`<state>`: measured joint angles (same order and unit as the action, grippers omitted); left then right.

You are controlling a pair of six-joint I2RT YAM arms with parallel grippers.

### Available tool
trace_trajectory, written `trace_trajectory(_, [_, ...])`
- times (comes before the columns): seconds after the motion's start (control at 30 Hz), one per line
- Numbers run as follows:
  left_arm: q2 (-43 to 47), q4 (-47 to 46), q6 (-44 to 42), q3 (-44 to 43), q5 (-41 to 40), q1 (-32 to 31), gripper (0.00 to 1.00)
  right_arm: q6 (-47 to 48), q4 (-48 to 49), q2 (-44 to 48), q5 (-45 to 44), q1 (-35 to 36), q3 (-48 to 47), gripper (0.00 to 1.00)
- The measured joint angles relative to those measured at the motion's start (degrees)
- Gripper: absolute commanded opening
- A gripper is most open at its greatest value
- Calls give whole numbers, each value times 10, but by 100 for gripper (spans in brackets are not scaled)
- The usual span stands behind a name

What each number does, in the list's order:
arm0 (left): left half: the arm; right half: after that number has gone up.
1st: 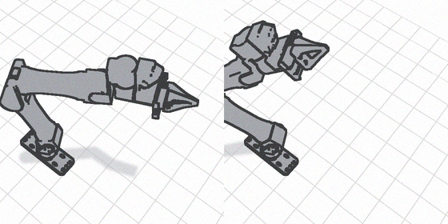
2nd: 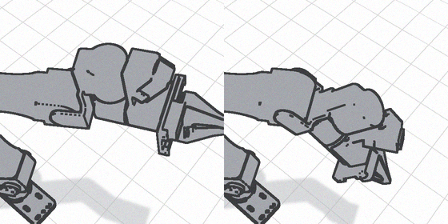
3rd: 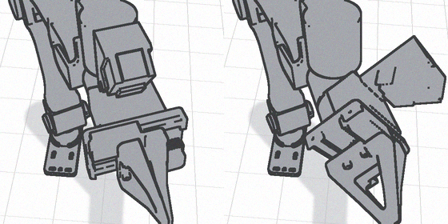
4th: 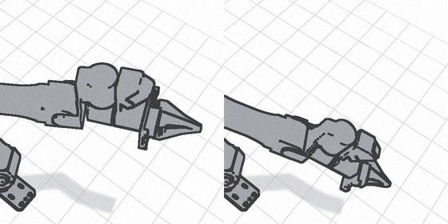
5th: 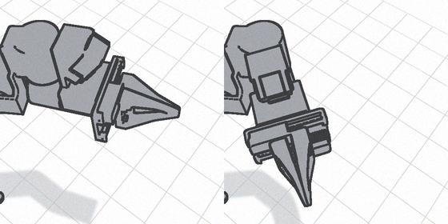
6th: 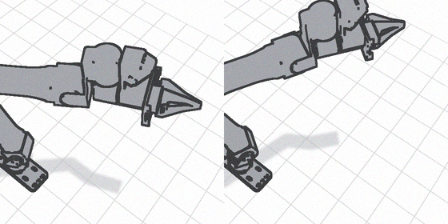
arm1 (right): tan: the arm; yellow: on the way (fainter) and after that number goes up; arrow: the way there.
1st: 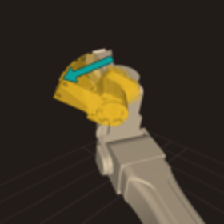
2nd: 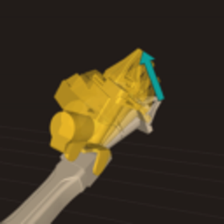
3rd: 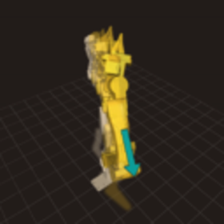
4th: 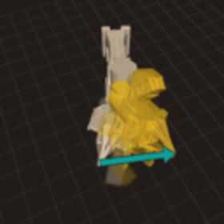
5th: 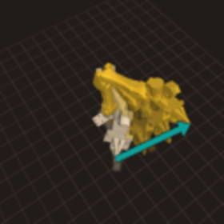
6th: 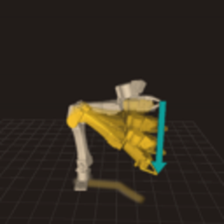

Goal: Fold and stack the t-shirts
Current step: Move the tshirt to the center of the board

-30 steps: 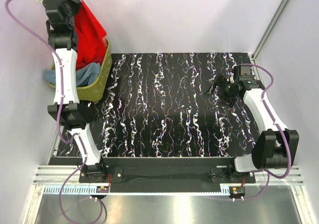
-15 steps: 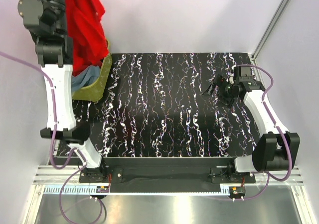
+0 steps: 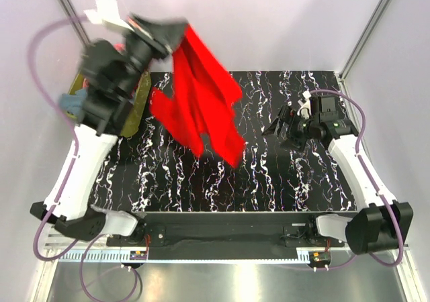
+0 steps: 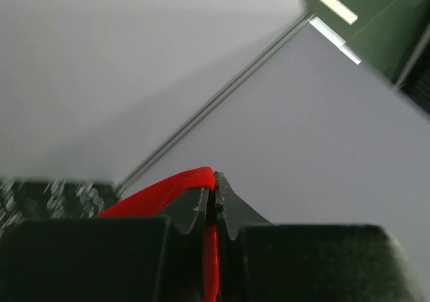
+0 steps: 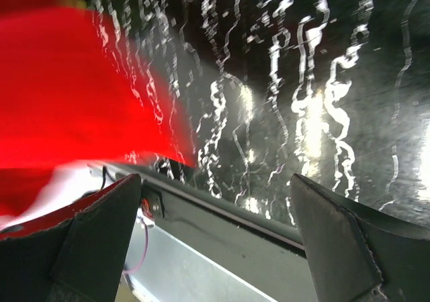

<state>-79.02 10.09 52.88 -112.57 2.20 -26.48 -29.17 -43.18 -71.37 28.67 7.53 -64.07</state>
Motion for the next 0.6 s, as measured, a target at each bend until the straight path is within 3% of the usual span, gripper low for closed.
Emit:
trace_trajectory(0.03, [16, 14, -5, 50, 2, -9, 23, 1, 0, 7, 6, 4, 3, 100])
trace_trajectory(0.1, [44, 50, -20, 153, 2, -17, 19, 4, -1, 17, 13, 9, 10, 100])
trace_trajectory(0.2, [59, 122, -57, 281, 17, -19, 32, 9, 0, 29, 26, 20, 30, 100])
trace_trajectory(0.23, [59, 146, -72, 315, 28, -19, 39, 9, -1, 32, 28, 26, 40, 100])
trace_trajectory(0.27, [58, 179, -86, 340, 36, -20, 58, 9, 0, 34, 30, 34, 50, 100])
trace_trajectory(0.37, [59, 247, -121, 398, 66, -26, 76, 6, 0, 36, 39, 64, 83, 99])
trace_trajectory(0.43, [64, 263, -136, 438, 83, -32, 77, 2, 1, 36, 39, 92, 100, 98])
trace_trajectory(0.6, [104, 298, -151, 555, 103, -45, 66, -7, 26, 16, 40, 150, 122, 88])
